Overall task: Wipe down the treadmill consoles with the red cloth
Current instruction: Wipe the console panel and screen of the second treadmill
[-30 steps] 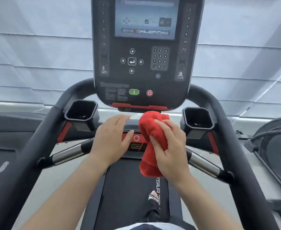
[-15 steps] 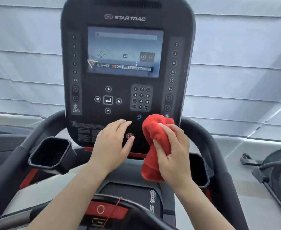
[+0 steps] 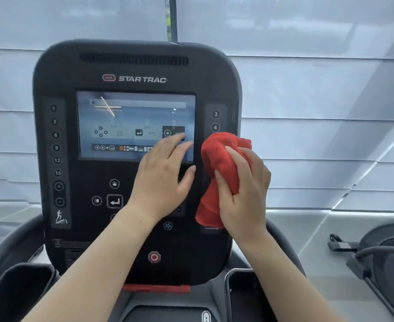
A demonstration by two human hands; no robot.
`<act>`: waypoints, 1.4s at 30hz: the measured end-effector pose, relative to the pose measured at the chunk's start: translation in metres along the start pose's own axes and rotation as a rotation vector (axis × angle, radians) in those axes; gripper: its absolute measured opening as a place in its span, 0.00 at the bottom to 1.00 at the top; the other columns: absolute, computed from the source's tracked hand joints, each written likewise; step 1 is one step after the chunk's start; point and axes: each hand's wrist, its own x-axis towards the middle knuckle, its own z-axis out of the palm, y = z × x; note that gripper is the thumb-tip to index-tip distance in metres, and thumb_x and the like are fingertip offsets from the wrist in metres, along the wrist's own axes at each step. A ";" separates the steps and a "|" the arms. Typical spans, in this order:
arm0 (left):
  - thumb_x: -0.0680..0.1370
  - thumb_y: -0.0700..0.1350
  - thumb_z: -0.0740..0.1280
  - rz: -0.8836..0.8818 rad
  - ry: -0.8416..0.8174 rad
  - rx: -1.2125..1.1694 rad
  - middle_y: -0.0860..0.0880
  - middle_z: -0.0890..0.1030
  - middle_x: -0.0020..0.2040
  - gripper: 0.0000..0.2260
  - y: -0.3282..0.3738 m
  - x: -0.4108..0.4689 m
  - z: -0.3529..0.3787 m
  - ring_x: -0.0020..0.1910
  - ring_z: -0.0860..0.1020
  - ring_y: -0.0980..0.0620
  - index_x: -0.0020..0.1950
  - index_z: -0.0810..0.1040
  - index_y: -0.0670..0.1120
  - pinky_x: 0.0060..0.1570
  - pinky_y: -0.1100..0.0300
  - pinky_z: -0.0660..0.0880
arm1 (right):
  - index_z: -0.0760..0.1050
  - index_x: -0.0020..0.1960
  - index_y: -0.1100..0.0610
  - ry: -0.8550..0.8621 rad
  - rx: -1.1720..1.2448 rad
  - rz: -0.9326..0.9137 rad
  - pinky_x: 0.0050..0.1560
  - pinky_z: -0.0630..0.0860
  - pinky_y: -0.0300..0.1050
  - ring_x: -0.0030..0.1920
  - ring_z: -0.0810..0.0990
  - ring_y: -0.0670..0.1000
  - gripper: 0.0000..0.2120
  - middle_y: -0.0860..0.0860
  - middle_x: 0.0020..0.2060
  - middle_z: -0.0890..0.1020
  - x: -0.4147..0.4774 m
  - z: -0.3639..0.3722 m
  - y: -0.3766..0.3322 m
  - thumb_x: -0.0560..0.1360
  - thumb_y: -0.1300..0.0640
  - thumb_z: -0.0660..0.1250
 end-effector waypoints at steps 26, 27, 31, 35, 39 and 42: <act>0.75 0.54 0.59 0.019 0.002 0.129 0.50 0.57 0.76 0.27 -0.024 0.024 0.005 0.73 0.55 0.49 0.74 0.59 0.51 0.68 0.49 0.56 | 0.70 0.65 0.46 0.030 -0.232 -0.048 0.54 0.70 0.58 0.63 0.65 0.59 0.20 0.51 0.65 0.68 0.036 0.031 -0.003 0.73 0.53 0.66; 0.76 0.53 0.60 0.020 -0.003 0.127 0.50 0.57 0.75 0.27 -0.024 0.025 0.004 0.73 0.55 0.49 0.74 0.60 0.51 0.68 0.48 0.57 | 0.71 0.65 0.46 0.036 -0.232 -0.040 0.53 0.70 0.58 0.63 0.65 0.59 0.20 0.51 0.66 0.69 0.045 0.032 -0.006 0.73 0.54 0.67; 0.76 0.51 0.63 0.028 -0.015 0.126 0.50 0.57 0.75 0.27 -0.027 0.030 -0.004 0.72 0.56 0.49 0.74 0.60 0.51 0.68 0.47 0.58 | 0.70 0.66 0.47 0.026 -0.278 -0.078 0.50 0.71 0.58 0.62 0.64 0.58 0.22 0.51 0.66 0.69 0.052 0.032 -0.010 0.73 0.55 0.68; 0.76 0.51 0.63 0.058 -0.029 0.154 0.49 0.56 0.76 0.27 -0.033 0.037 -0.012 0.72 0.55 0.48 0.74 0.60 0.50 0.67 0.46 0.59 | 0.70 0.65 0.47 -0.027 -0.302 -0.109 0.49 0.72 0.60 0.62 0.63 0.58 0.22 0.51 0.65 0.69 0.024 0.030 -0.003 0.72 0.55 0.68; 0.77 0.53 0.60 0.045 -0.023 0.179 0.49 0.56 0.76 0.27 -0.037 0.047 -0.018 0.74 0.54 0.47 0.74 0.59 0.51 0.68 0.47 0.57 | 0.71 0.64 0.46 0.006 -0.297 -0.104 0.48 0.71 0.59 0.61 0.62 0.57 0.20 0.51 0.65 0.69 0.048 0.032 -0.008 0.73 0.54 0.68; 0.75 0.54 0.58 0.038 0.048 0.157 0.45 0.63 0.72 0.26 -0.034 0.059 -0.022 0.72 0.59 0.45 0.72 0.64 0.47 0.67 0.45 0.62 | 0.71 0.64 0.47 0.036 -0.292 -0.102 0.49 0.70 0.60 0.62 0.62 0.57 0.19 0.51 0.65 0.69 0.083 0.035 -0.019 0.74 0.52 0.66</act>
